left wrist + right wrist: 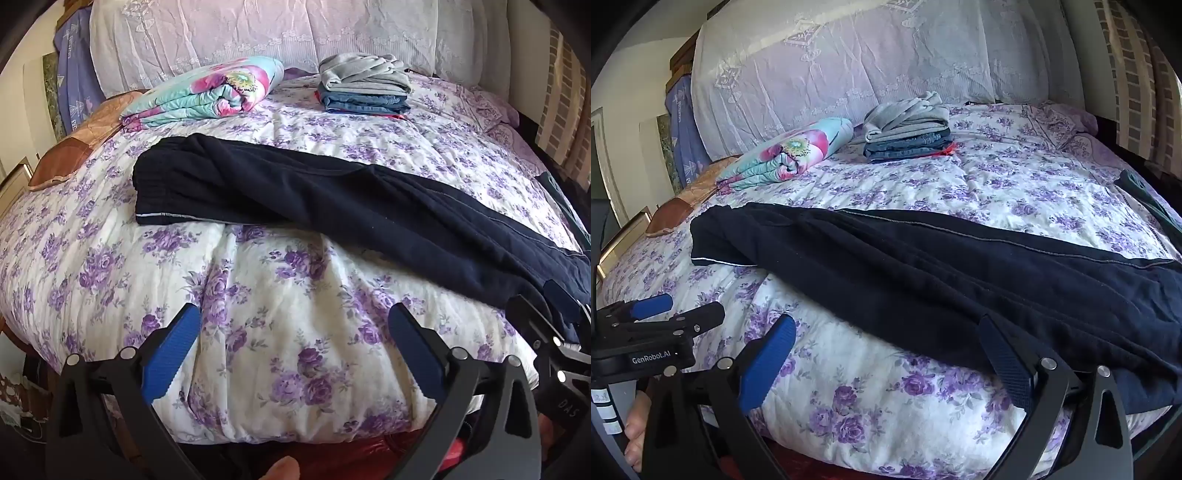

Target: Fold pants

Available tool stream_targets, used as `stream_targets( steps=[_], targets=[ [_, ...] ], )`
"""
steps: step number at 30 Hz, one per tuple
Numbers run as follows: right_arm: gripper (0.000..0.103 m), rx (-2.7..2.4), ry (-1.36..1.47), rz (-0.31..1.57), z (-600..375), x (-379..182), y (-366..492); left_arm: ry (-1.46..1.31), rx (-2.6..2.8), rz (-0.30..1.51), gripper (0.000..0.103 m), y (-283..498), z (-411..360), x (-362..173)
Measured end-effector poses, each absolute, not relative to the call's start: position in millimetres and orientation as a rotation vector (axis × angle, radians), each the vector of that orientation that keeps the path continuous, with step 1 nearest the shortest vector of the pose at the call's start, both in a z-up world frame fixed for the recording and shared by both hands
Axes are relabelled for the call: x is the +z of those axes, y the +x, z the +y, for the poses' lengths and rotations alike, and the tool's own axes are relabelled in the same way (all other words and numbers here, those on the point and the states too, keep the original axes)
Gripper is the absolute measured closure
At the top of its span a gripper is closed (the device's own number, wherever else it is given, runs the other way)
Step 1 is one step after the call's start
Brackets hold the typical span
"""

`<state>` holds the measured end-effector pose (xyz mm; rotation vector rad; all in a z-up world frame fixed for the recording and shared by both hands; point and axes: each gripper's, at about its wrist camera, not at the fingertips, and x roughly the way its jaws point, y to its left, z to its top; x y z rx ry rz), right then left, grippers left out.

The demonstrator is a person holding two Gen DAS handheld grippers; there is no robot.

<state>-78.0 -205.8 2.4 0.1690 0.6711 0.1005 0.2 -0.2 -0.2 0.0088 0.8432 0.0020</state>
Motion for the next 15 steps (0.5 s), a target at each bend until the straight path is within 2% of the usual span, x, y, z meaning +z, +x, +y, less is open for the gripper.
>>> stream_targets(
  steps=[15],
  targets=[
    [0.003, 0.115, 0.146, 0.666, -201.9, 5.2, -80.0, 0.017, 0.013, 0.833, 0.004, -5.6, 1.0, 0.5]
  ],
)
